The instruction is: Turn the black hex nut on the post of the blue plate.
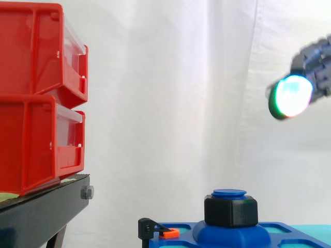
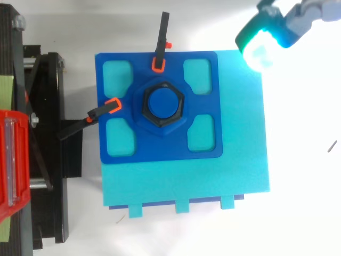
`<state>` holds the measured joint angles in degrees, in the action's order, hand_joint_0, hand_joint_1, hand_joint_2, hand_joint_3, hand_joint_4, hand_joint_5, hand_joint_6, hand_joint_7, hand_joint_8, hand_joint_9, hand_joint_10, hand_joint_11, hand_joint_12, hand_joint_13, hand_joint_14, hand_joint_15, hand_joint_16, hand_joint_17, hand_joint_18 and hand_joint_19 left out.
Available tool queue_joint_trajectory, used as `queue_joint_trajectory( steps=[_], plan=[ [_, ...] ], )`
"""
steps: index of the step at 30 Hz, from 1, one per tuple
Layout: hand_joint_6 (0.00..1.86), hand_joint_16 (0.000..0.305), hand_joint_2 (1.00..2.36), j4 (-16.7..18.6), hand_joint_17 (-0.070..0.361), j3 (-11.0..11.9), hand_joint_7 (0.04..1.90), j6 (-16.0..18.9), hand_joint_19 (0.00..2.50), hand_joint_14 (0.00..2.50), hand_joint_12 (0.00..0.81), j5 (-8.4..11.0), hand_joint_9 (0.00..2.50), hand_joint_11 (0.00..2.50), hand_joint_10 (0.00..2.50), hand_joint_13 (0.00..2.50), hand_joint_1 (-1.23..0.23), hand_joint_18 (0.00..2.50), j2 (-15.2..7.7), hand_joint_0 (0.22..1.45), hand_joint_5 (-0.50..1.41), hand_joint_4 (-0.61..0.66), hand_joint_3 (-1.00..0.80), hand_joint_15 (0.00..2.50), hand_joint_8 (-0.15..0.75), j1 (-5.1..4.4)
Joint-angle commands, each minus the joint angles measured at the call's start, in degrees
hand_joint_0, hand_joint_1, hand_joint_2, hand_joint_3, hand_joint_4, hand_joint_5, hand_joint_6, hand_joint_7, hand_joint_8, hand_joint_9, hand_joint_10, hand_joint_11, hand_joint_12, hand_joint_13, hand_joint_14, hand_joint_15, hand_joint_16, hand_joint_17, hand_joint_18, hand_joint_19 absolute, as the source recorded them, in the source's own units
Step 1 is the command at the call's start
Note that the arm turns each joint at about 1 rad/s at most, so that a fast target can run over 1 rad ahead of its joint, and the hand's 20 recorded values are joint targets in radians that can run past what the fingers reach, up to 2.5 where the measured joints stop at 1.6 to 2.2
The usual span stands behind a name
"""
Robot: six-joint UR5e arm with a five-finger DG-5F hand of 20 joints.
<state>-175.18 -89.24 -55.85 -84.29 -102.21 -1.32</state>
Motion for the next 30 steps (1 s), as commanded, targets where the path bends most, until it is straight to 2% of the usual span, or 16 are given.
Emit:
queue_joint_trajectory(
  steps=[1,2,3,6,11,18,30],
  plan=[
    [0.5,0.069,1.0,-0.51,0.156,-1.12,0.67,5.49,0.04,0.0,0.395,0.0,0.0,0.0,0.0,0.0,-0.39,0.0,-0.01,0.38,-0.25,0.09,-0.5,0.0,0.2,0.0],
    [0.5,0.07,1.0,-0.6,0.156,-1.12,0.66,10.33,0.04,0.0,0.395,0.44,0.0,0.0,0.0,0.0,-0.39,0.0,-0.01,0.38,-0.25,0.09,-0.5,0.0,0.194,-0.17],
    [0.5,0.07,1.0,-0.95,0.158,-1.12,0.65,12.35,0.03,0.0,0.392,0.62,0.0,0.0,0.0,0.0,-0.39,0.0,-0.01,0.38,-0.25,0.08,-0.5,0.01,0.186,-0.17],
    [0.5,0.07,1.0,-1.39,0.157,-1.12,0.65,15.25,0.03,0.0,0.385,1.76,0.0,0.0,0.0,0.0,-0.38,0.0,-0.01,0.38,-0.25,0.08,-0.5,0.0,0.179,-0.17],
    [0.5,0.07,1.0,-1.39,0.156,-1.12,0.64,15.43,0.02,0.0,0.386,2.29,0.0,0.0,0.0,0.0,-0.38,0.0,-0.01,0.38,-0.26,0.07,-0.5,0.0,0.171,-0.44],
    [0.5,0.066,1.0,-1.3,0.149,-1.12,0.6,15.34,0.02,0.0,0.36,2.38,0.0,0.0,0.0,0.0,-0.37,0.0,-0.01,0.39,-0.28,-0.06,-0.5,0.01,0.132,-0.44],
    [0.5,0.066,1.0,-1.3,0.148,-1.12,0.54,15.34,0.02,0.0,0.352,2.38,0.0,0.0,0.0,0.0,-0.37,0.0,-0.01,0.39,-0.26,-0.06,-0.5,0.0,0.127,-0.44]
  ],
)
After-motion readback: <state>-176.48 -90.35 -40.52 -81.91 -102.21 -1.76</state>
